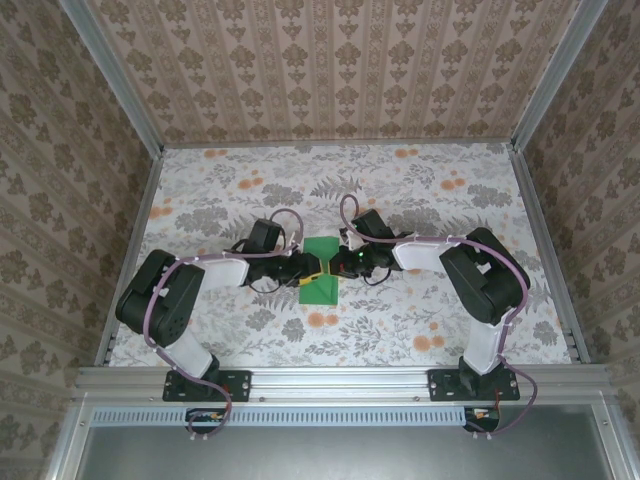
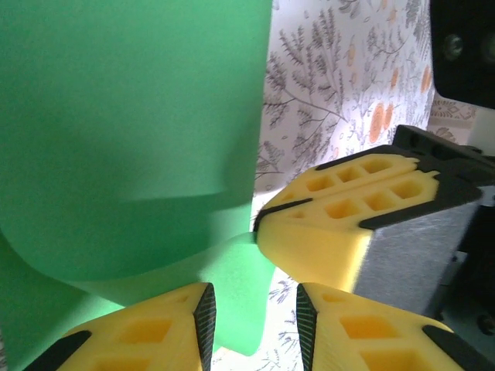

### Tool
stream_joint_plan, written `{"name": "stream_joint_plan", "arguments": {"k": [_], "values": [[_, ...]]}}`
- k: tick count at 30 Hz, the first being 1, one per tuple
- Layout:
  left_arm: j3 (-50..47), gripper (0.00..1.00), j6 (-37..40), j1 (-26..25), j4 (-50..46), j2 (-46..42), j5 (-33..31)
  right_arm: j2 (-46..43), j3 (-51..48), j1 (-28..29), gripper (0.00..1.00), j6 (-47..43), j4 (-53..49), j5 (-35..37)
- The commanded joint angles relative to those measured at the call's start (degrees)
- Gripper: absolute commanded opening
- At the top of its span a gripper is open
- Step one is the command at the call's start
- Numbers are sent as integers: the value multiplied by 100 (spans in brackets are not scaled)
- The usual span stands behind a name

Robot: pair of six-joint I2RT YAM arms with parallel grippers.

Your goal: Fold a paper plane with a square sheet of paper (pick it up from the middle)

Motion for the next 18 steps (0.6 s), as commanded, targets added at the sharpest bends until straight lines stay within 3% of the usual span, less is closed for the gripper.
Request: {"name": "stream_joint_plan", "arguments": {"k": [1, 13, 18], "values": [[207, 35, 184, -72, -78, -37, 107, 31, 135, -41, 0, -264, -217, 196], [505, 29, 500, -232, -641, 40, -78, 132, 257, -86, 0, -498, -271, 329], [715, 27, 966, -332, -1384, -45, -574, 172, 329, -96, 0, -551, -337, 366]]}}
